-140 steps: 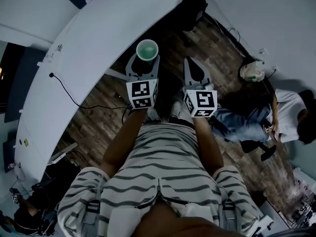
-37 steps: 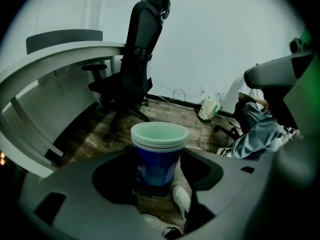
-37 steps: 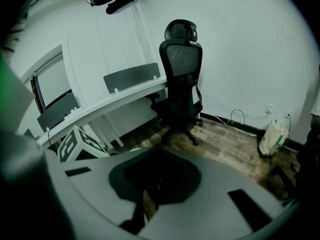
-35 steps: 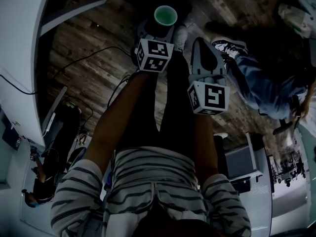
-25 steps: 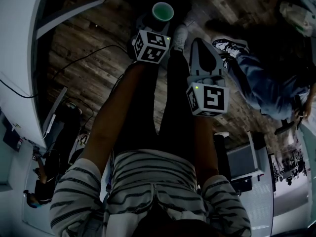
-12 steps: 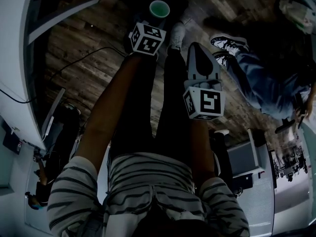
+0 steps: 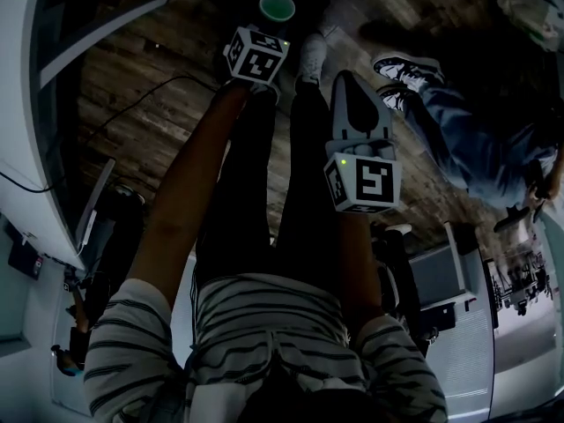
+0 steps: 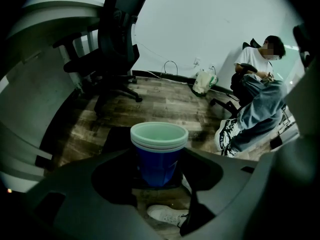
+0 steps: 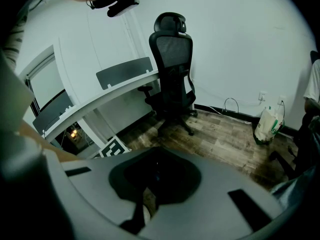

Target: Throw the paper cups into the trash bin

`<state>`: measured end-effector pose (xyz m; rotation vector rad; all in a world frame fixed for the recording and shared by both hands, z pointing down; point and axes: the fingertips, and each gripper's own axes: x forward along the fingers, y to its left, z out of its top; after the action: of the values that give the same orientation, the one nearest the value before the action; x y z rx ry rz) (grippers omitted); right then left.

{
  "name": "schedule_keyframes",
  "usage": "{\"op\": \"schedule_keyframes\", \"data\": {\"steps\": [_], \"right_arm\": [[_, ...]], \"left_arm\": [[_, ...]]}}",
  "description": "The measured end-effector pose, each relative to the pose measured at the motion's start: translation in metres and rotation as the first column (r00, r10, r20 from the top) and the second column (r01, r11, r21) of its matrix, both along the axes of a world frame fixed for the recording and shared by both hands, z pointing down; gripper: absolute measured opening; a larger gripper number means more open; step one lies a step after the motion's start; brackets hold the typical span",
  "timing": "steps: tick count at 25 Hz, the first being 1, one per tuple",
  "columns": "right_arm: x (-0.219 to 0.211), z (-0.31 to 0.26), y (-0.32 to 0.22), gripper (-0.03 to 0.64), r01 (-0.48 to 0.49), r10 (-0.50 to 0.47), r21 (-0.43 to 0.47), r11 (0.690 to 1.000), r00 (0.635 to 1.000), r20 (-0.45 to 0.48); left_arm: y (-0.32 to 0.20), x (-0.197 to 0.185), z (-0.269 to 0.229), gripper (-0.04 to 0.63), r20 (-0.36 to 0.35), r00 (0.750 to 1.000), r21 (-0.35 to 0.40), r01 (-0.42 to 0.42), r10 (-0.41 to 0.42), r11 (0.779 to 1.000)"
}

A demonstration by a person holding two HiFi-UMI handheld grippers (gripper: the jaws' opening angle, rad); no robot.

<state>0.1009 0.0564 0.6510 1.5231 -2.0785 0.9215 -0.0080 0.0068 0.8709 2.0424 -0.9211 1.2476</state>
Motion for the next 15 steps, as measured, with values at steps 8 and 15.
{"op": "schedule_keyframes", "data": {"steps": [8,15], "right_arm": [[0.004,-0.003,0.004,0.017,-0.024,0.024,0.001,1.0,1.0,0.002],[0.008,0.001,0.009,0.017,-0.039,0.039,-0.003,0.999,0.999,0.001]], "left_arm": [[-0.002,-0.002,0.011,0.281,0.005,1.0,-0.009,-0.006,0.006,1.0],[-0.006,0.0,0.026,0.281,0.003,1.0,-0.022,-0.007,0.007,1.0]]}}
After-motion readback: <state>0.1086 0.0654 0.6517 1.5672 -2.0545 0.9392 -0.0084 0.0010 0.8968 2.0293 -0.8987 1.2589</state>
